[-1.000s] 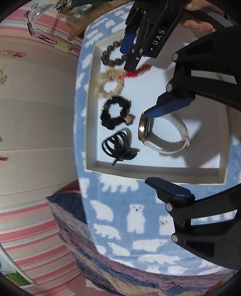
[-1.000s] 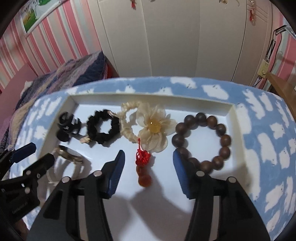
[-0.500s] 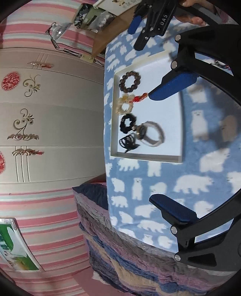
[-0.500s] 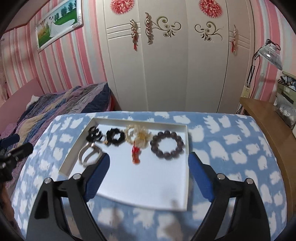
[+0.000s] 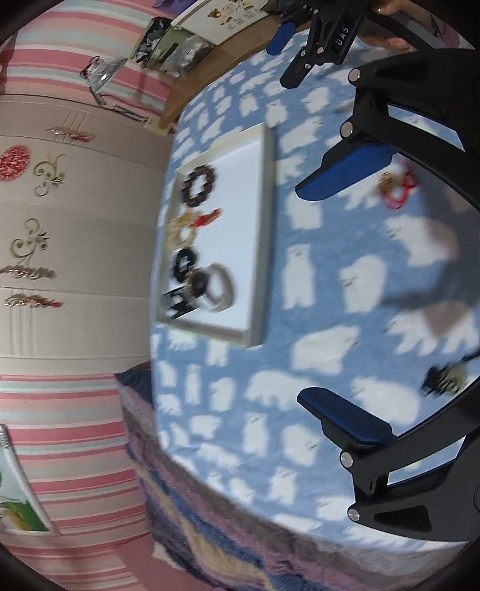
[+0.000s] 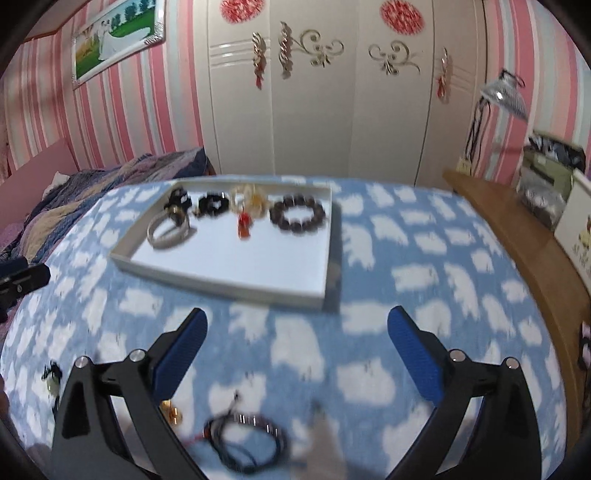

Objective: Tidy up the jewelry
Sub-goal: 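Withdraw both open tools from the tray toward the remaining blanket items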

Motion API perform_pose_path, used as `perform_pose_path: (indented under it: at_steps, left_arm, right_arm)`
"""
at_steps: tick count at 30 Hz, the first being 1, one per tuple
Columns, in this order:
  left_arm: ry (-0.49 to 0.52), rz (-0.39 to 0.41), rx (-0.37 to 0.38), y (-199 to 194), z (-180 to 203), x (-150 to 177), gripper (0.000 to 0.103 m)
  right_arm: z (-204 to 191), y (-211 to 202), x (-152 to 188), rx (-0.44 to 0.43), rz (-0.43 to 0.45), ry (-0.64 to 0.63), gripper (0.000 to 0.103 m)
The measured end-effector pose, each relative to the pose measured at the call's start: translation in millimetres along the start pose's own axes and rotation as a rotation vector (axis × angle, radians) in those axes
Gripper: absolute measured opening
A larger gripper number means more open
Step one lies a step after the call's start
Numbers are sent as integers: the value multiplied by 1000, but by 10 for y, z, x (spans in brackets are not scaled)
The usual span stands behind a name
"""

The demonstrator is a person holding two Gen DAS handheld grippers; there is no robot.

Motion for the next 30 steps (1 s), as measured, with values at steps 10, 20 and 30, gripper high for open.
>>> perform_pose_path:
  at_steps: [10, 20, 30]
  left_arm:
    - [17, -121, 62, 250, 350, 618, 100]
    - [45, -170, 70, 450, 563, 789, 100]
    - [68, -160, 80, 558, 507, 722, 100]
  right_arm:
    - [179, -14, 546, 32, -92, 17, 98]
    - [169, 114, 820, 61, -152, -5, 98]
    - [157, 169, 840, 73, -159, -5, 98]
Point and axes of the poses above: each gripper's, at about its wrist camera, not at the fingertips, and y roughly the way its jaws point, z to its right, x to its underside, the point moved 6 cm from there along y, roughly the way its jaws point, and after that the axes turned 10 degrees about y, right-handed, at the moved point
